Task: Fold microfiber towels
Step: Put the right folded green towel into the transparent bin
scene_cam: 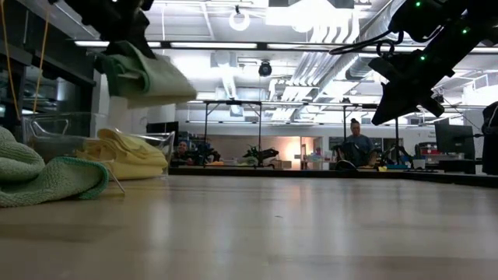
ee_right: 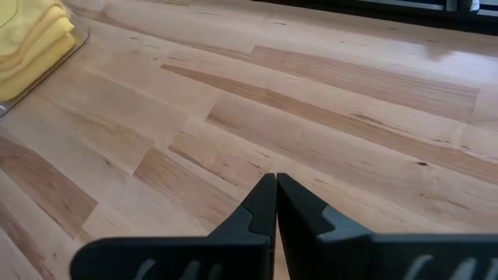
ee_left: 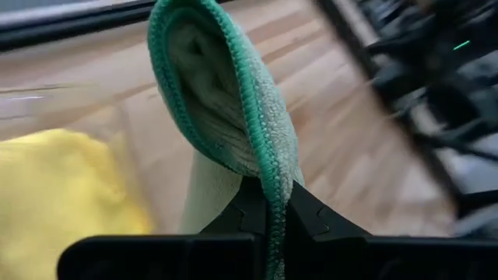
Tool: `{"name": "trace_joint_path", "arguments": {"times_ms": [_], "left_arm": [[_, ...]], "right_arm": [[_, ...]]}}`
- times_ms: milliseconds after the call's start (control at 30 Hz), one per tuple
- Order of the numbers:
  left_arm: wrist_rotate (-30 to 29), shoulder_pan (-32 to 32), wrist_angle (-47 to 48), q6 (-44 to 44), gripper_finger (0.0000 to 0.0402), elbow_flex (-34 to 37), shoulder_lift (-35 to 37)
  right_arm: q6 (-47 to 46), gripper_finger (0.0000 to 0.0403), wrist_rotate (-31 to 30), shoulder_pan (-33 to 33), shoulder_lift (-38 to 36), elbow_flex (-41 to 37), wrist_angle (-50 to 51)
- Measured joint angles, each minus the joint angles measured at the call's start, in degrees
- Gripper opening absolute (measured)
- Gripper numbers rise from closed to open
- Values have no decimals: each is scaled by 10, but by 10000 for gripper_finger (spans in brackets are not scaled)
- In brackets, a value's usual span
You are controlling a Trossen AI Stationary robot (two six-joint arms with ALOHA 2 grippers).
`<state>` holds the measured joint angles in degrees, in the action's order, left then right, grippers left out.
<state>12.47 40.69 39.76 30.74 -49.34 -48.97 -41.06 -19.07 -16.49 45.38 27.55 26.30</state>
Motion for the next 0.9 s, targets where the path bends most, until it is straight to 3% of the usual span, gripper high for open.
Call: {"name": "trace_joint_path", "arguments": {"times_ms": [200, 367, 900], "left_arm": [[114, 18, -225, 117, 0, 103, 18], [88, 19, -284, 156, 0, 162, 17], [64, 99, -145, 73, 0, 182, 17]], "right_arm": [[-15, 4, 0, 0, 0, 0, 0], [-20, 4, 1, 0, 0, 0, 0], [-30, 4, 9, 0, 0, 0, 0]]}}
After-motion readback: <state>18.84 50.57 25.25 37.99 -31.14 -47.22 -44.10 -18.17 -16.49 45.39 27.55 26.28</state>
